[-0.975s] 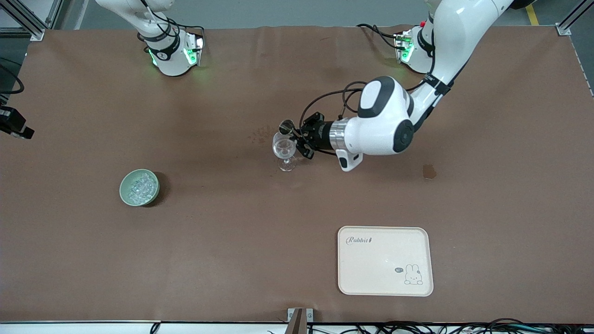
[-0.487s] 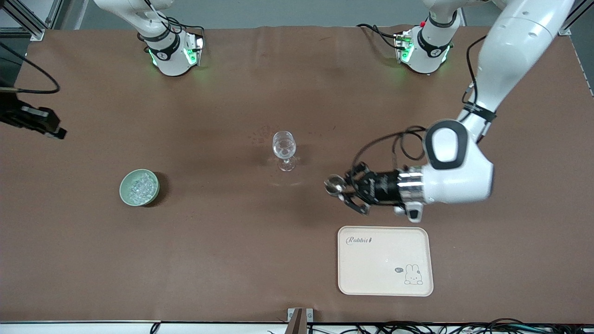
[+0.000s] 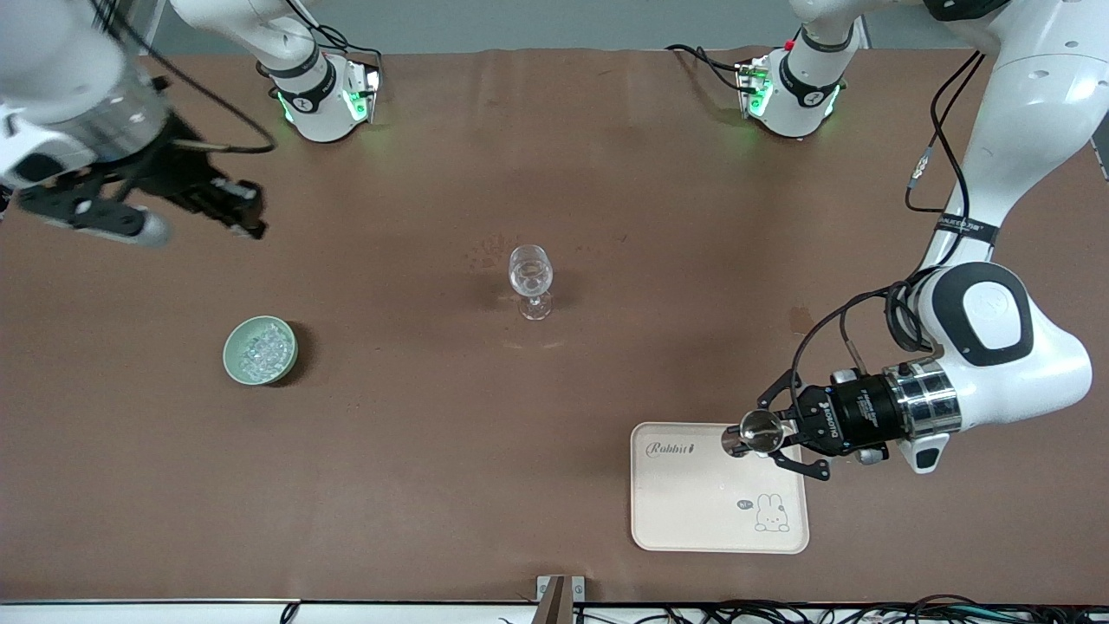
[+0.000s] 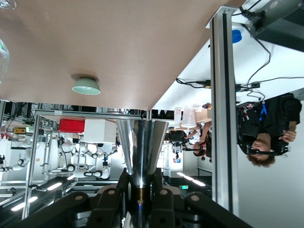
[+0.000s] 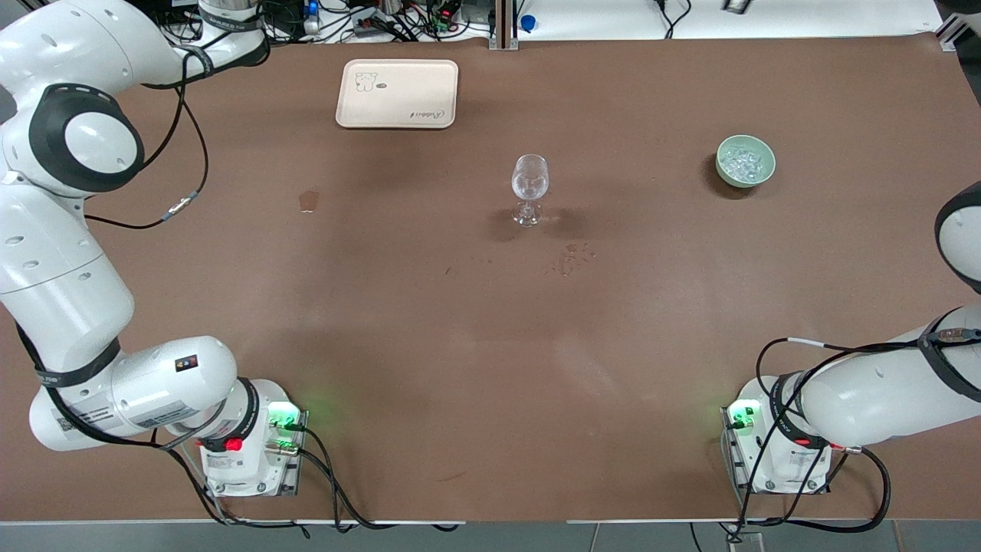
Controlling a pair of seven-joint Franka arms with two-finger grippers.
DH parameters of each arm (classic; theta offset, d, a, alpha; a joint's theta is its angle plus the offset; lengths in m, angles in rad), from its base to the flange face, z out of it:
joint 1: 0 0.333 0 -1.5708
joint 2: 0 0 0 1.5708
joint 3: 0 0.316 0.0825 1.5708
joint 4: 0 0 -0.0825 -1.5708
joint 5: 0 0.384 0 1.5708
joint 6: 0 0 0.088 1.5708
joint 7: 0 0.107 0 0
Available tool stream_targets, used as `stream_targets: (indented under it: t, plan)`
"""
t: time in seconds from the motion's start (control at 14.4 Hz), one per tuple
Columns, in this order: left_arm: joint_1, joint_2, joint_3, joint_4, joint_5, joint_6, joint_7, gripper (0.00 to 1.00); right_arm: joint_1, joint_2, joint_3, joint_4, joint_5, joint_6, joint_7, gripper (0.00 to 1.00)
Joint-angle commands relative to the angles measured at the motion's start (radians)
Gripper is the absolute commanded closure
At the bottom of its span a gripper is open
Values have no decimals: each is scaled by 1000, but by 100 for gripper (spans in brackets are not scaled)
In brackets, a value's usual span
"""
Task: Pour wine and add ice with both arms
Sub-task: 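Carry the jigger to the tray while the right gripper brings ice toward the glass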
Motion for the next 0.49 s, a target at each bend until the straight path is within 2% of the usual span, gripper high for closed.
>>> stream_targets:
  t: [0.0, 0.14, 0.42]
  plan:
    - [-14, 26, 1, 23, -3, 12, 41, 100, 100, 15, -13, 7, 0, 44, 124, 99]
    - [-13, 32, 1, 23, -3, 12, 66, 100, 157, 47, -13, 7, 0, 88, 189, 99]
    - [-7, 63, 46, 24, -8, 19, 92, 100, 278, 151, -15, 6, -11, 186, 273, 99]
